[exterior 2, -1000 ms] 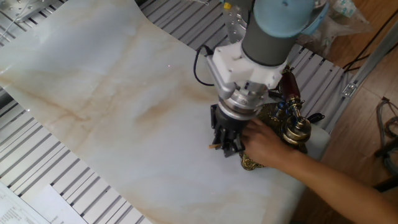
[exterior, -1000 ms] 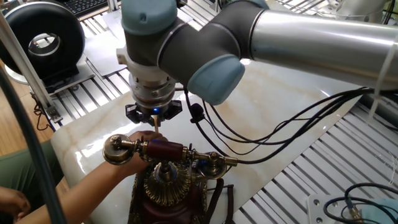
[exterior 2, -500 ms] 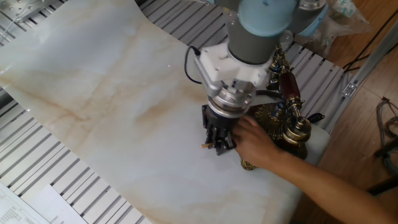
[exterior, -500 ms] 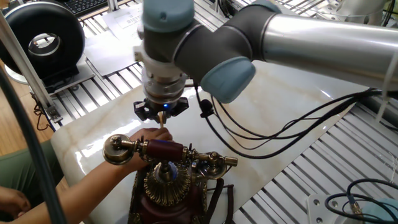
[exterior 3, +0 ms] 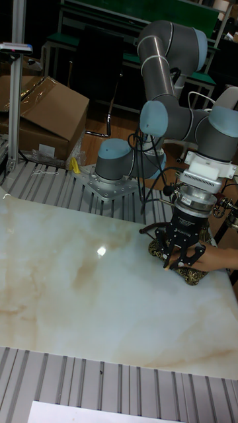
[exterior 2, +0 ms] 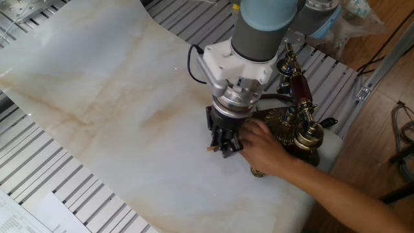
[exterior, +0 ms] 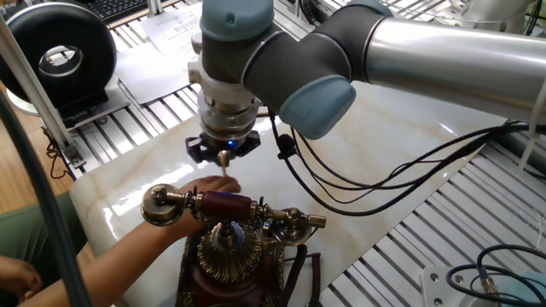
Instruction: Dial a number on an old rotary phone
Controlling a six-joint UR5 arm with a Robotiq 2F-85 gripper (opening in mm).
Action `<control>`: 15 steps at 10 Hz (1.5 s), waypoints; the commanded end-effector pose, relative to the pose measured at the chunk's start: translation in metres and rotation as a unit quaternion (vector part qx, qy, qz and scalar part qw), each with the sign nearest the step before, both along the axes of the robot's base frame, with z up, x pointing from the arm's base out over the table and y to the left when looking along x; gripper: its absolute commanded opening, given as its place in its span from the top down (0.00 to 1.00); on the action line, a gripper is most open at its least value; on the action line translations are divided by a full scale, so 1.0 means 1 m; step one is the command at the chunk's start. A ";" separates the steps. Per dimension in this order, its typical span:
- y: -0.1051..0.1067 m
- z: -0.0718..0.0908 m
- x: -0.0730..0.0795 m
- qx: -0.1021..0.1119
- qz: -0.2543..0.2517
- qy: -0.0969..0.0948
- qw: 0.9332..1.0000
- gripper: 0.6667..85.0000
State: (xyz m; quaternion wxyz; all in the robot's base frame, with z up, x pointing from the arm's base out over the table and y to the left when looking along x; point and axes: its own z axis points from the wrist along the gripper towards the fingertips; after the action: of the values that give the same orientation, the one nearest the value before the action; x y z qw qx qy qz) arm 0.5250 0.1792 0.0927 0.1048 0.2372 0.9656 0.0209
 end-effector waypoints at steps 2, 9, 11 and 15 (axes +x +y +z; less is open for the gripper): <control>-0.006 0.041 -0.003 0.023 0.016 0.039 0.999 1.00; -0.104 0.052 0.001 -0.034 0.224 0.044 0.973 1.00; -0.112 0.031 0.013 -0.037 0.221 0.041 0.974 1.00; -0.124 0.000 0.022 -0.048 0.255 0.029 0.965 0.96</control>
State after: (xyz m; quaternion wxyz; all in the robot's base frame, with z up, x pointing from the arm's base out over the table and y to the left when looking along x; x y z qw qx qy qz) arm 0.5419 0.0662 0.1090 0.0737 0.0060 0.9973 -0.0030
